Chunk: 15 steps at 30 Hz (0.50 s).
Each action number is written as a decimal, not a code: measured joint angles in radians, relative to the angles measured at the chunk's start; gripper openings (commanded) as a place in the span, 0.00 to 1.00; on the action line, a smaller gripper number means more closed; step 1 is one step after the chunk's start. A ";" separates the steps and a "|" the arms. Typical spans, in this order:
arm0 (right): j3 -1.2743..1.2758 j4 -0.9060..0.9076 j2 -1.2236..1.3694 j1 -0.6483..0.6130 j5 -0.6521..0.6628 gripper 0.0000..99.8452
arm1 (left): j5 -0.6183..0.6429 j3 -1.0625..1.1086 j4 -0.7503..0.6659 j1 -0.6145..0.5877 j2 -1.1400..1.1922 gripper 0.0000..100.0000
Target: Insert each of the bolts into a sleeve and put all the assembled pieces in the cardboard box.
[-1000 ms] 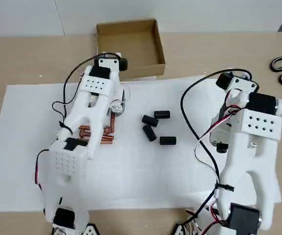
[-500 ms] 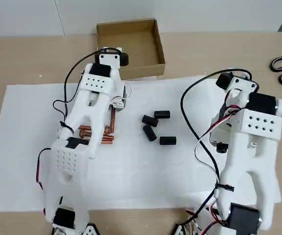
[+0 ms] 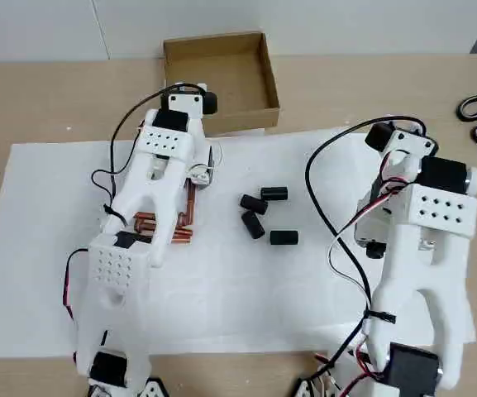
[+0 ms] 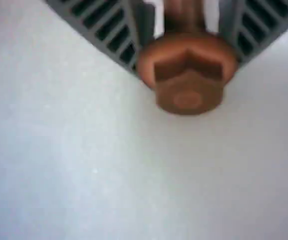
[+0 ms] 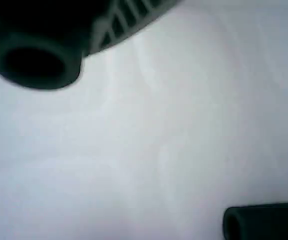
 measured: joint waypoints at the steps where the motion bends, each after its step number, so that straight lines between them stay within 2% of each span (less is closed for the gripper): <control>1: 0.000 0.000 0.000 0.000 0.000 0.00 | 0.000 -0.002 0.000 0.000 0.000 0.09; 4: 0.000 0.000 0.000 0.000 0.000 0.00 | 0.000 -0.025 0.008 0.000 0.009 0.09; 8: 0.000 0.000 0.000 0.000 0.000 0.00 | 0.000 -0.071 0.041 0.000 0.018 0.01; 15: 0.000 0.000 0.000 0.000 0.000 0.00 | -0.009 -0.115 0.095 0.003 0.028 0.01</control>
